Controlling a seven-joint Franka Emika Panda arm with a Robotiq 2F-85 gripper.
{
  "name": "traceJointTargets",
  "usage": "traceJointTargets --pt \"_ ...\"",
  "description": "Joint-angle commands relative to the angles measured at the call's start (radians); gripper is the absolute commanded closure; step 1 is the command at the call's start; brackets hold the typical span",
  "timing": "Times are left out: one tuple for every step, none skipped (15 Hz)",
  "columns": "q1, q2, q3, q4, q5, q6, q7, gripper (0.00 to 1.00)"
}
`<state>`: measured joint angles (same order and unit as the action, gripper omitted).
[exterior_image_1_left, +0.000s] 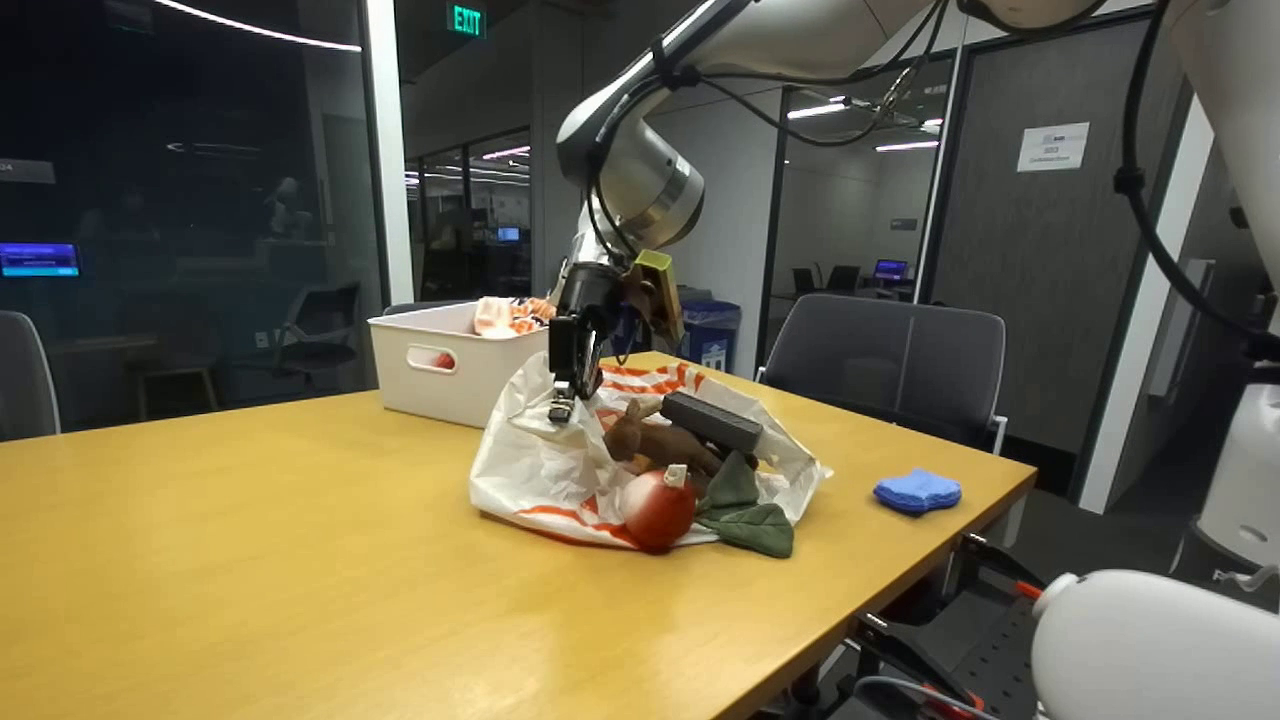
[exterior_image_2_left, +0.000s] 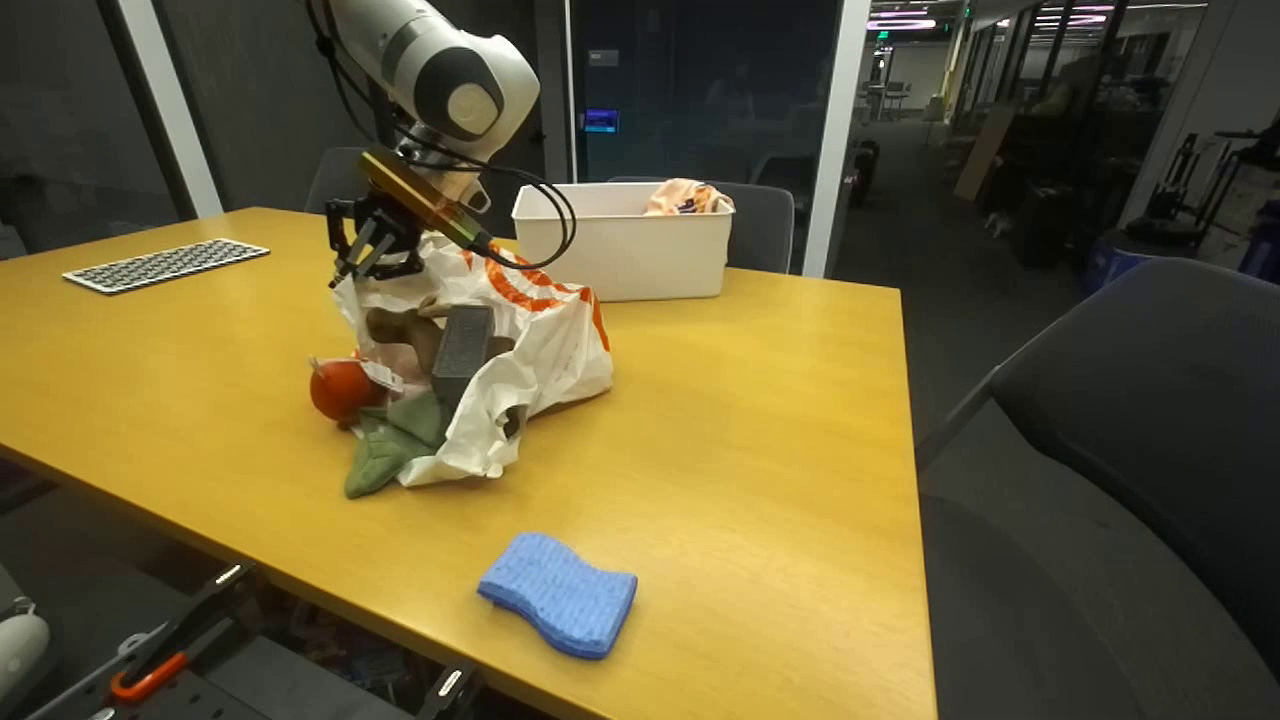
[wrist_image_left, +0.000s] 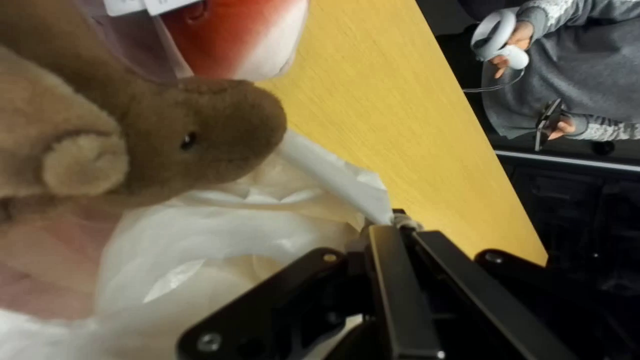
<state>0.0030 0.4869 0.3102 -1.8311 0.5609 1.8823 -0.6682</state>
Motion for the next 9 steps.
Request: traceJointTargets --pt "0.078 -0.063 -0.045 -0.037 -0.096 0.113 0.058 0.96" --pt "0.095 -0.08 -0.046 -0.053 -0.131 0.146 0.084 0.96" --pt "0.114 -0.098 -0.047 -0.07 -0.168 0.179 0.114 0.96" --pt "0.134 -0.122 -0.044 -0.089 -0.205 0.208 0.146 0.96" --pt "0.156 -0.147 -0.04 -0.108 -0.242 0.235 0.187 0.96" --pt "0.177 -0.174 -0.036 -0.126 -0.282 0.256 0.227 0.95" --pt "0.199 -0.207 -0.033 -0.145 -0.325 0.269 0.27 0.95" --pt "0.222 -0.238 -0.032 -0.161 -0.369 0.279 0.317 0.95" --pt "0.243 -0.272 -0.03 -0.175 -0.415 0.279 0.364 0.96"
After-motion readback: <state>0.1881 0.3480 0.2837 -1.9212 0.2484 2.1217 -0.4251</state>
